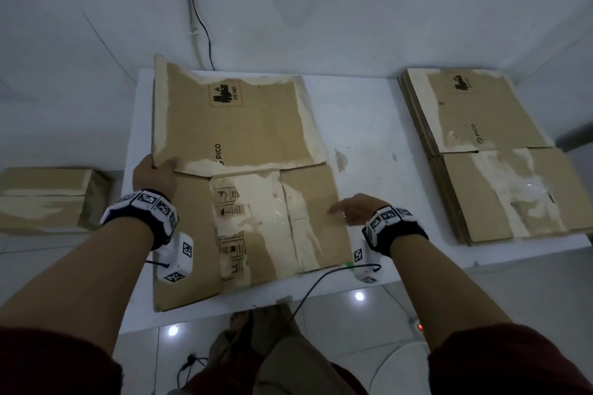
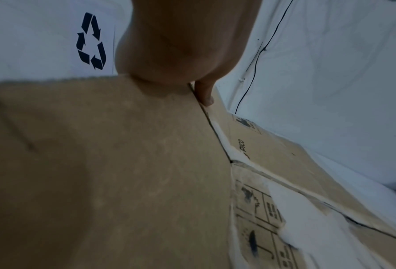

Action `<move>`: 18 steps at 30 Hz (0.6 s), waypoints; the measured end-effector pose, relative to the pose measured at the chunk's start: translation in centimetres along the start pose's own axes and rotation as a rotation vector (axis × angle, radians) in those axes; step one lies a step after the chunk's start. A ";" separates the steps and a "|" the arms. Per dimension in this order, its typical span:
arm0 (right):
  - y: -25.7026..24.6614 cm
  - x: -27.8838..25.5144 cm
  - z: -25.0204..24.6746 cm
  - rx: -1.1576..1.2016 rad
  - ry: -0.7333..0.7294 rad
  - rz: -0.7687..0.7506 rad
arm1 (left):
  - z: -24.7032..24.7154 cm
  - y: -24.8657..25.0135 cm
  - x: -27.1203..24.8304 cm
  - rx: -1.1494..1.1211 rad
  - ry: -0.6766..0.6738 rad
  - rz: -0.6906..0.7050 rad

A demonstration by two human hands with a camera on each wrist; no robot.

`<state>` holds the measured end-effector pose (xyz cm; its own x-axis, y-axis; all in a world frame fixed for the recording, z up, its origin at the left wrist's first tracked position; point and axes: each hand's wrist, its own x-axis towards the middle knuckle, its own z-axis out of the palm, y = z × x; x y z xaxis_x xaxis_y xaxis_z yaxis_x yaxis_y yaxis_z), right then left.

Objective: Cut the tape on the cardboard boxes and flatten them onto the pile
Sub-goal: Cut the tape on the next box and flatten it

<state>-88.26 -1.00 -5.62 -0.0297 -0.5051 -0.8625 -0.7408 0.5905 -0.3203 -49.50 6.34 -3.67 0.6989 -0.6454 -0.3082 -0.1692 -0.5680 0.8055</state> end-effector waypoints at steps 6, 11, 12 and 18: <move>4.6 -2.0 1.0 -0.365 -0.083 -0.087 | 0.4 -0.5 0.4 -0.003 -0.022 -0.055; 6.8 -2.2 3.1 -0.519 0.187 -0.298 | 0.5 -0.6 0.5 -0.011 -0.034 -0.063; 6.8 -2.3 3.1 -0.525 0.197 -0.322 | 0.4 -0.7 0.5 -0.005 -0.035 -0.058; 8.2 -3.0 2.0 -0.396 0.234 -0.327 | 0.7 -1.0 0.7 0.066 -0.029 -0.021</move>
<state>-92.91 6.64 -6.44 0.1294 -0.7747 -0.6189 -0.9303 0.1212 -0.3461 -49.29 6.09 -5.01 0.6828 -0.6467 -0.3399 -0.2009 -0.6135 0.7637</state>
